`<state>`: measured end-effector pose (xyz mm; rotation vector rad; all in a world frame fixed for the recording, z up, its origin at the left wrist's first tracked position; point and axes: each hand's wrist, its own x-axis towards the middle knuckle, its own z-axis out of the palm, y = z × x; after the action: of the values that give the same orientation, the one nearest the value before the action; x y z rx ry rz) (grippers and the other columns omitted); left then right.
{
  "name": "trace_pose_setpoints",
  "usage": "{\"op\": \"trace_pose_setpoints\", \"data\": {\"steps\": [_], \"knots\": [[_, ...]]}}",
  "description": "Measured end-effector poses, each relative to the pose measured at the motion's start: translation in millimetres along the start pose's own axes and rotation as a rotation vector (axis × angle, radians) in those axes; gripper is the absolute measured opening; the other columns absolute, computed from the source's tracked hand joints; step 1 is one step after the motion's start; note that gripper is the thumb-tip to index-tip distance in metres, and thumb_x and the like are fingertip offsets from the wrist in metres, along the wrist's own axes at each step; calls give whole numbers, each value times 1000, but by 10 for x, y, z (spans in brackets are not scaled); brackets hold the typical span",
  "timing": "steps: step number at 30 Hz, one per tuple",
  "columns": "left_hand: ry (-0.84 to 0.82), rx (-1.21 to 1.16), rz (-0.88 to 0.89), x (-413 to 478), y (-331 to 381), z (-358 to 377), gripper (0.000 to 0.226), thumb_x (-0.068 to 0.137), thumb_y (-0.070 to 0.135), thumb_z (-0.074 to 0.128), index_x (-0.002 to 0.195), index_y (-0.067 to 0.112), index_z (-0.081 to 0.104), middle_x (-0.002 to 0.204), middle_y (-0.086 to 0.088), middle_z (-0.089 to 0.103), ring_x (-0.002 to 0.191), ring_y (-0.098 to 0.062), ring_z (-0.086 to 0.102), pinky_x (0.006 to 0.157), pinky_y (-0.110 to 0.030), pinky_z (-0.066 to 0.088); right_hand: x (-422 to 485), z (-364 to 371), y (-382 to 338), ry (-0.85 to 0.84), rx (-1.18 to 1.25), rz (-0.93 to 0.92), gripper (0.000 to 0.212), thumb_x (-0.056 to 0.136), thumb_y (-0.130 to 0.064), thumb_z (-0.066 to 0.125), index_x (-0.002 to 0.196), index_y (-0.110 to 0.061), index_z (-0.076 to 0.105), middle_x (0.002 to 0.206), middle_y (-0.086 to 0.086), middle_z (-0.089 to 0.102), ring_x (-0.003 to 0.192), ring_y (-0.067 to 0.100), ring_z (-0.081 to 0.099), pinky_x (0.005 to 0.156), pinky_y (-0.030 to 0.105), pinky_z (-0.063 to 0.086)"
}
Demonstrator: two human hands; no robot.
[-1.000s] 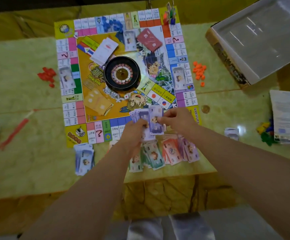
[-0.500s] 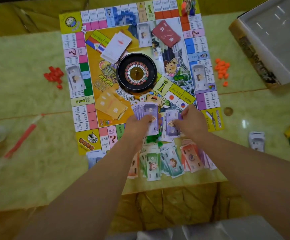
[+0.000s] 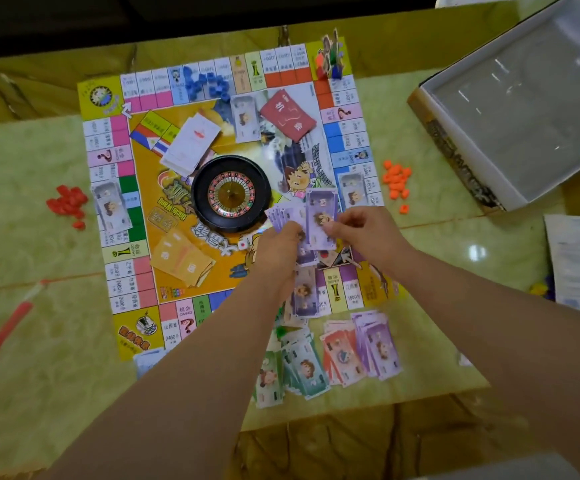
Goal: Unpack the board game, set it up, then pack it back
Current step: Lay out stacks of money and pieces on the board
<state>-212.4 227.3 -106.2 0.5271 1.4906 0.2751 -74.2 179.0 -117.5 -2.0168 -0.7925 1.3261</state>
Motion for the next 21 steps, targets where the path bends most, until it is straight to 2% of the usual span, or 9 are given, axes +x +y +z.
{"op": "trace_pose_setpoints", "data": {"steps": [2, 5, 7, 11, 12, 14, 15, 18, 21], "knots": [[43, -28, 21, 99, 43, 83, 10, 89, 16, 54, 84, 9, 49, 81, -11, 44, 74, -22, 41, 67, -41, 40, 181, -135, 44, 118, -53, 42, 18, 82, -20, 76, 80, -4, 69, 82, 13, 71, 75, 23, 67, 75, 37, 55], [39, -59, 45, 220, 80, 155, 11, 83, 20, 57, 77, 12, 51, 82, -13, 49, 79, -26, 43, 76, -47, 45, 396, -293, 77, 222, -191, 75, 15, 81, -20, 76, 78, -8, 66, 79, 10, 69, 75, 24, 63, 78, 37, 53], [38, -41, 41, 320, 108, 198, 20, 82, 20, 56, 90, 1, 59, 83, -19, 57, 80, -27, 51, 82, -52, 49, 537, -351, 99, 258, -280, 67, 15, 81, -20, 76, 82, -11, 65, 74, 2, 62, 75, 19, 60, 78, 36, 51], [-14, -50, 51, 419, 168, 251, 21, 91, 14, 55, 102, -3, 62, 102, -25, 66, 83, -33, 67, 87, -49, 52, 697, -320, 150, 282, -418, 58, 24, 81, -24, 75, 85, -16, 53, 80, 0, 59, 80, 22, 58, 66, 32, 42], [-6, -36, 40, 420, 202, 262, 27, 92, 17, 57, 108, -3, 59, 108, -27, 63, 80, -30, 69, 86, -49, 52, 706, -311, 157, 285, -457, 62, 26, 81, -25, 74, 87, -16, 50, 80, -1, 57, 78, 21, 56, 62, 30, 37], [43, -10, 19, 472, 218, 288, 34, 95, 18, 57, 122, 0, 49, 112, -18, 59, 63, -13, 68, 71, -40, 48, 707, -286, 130, 300, -502, 51, 26, 82, -23, 72, 87, -18, 47, 73, -5, 51, 69, 16, 50, 55, 28, 30], [53, -26, 8, 498, 211, 298, 43, 95, 19, 58, 131, -1, 44, 117, -13, 57, 64, -12, 66, 68, -36, 44, 701, -271, 112, 295, -472, 22, 24, 83, -21, 71, 86, -19, 47, 70, -8, 49, 65, 12, 48, 54, 28, 31], [71, -40, 12, 516, 237, 294, 61, 92, 23, 65, 142, 1, 37, 129, -17, 56, 95, -29, 60, 73, -36, 43, 656, -186, -36, 114, -179, -101, 18, 84, -22, 72, 89, -15, 56, 70, -8, 52, 62, 6, 49, 60, 25, 43], [105, -87, 44, 494, 345, 217, 42, 90, 20, 67, 125, 2, 54, 117, -23, 64, 91, -29, 61, 74, -39, 48, 634, -85, -291, -145, -33, -92, 16, 86, -25, 71, 86, -11, 65, 73, -5, 63, 56, -4, 52, 58, 15, 43]]}}
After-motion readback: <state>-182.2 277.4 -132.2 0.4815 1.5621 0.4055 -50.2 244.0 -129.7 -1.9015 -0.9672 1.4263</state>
